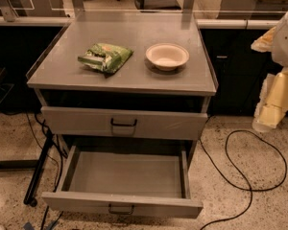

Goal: Close middle drawer

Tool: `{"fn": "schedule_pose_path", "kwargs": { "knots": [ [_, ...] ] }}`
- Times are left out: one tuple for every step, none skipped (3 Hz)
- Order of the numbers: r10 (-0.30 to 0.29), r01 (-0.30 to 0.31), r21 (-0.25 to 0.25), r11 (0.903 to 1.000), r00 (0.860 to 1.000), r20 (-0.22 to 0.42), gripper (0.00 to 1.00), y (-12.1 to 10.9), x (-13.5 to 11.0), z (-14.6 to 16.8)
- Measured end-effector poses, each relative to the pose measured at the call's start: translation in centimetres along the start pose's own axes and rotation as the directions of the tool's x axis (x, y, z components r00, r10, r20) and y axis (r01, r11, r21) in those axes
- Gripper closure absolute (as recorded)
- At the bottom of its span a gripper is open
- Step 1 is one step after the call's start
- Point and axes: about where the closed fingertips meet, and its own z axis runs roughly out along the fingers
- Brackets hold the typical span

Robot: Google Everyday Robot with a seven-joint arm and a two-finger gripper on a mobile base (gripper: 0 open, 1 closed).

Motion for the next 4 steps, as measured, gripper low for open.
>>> {"fn": "schedule_pose_path", "kwargs": {
  "knots": [
    [0.000, 0.000, 0.000, 1.0000, 1.000, 0.000, 0.00, 0.00, 0.00, 0.00],
    [0.000, 0.000, 0.000, 1.0000, 1.000, 0.000, 0.13, 0.00, 0.00, 0.00],
    [0.000, 0.000, 0.000, 1.0000, 1.000, 0.000, 0.37, 0.00, 0.00, 0.00],
    [0.000, 0.000, 0.000, 1.0000, 1.000, 0.000, 0.60, 0.00, 0.00, 0.00]
  ]
}}
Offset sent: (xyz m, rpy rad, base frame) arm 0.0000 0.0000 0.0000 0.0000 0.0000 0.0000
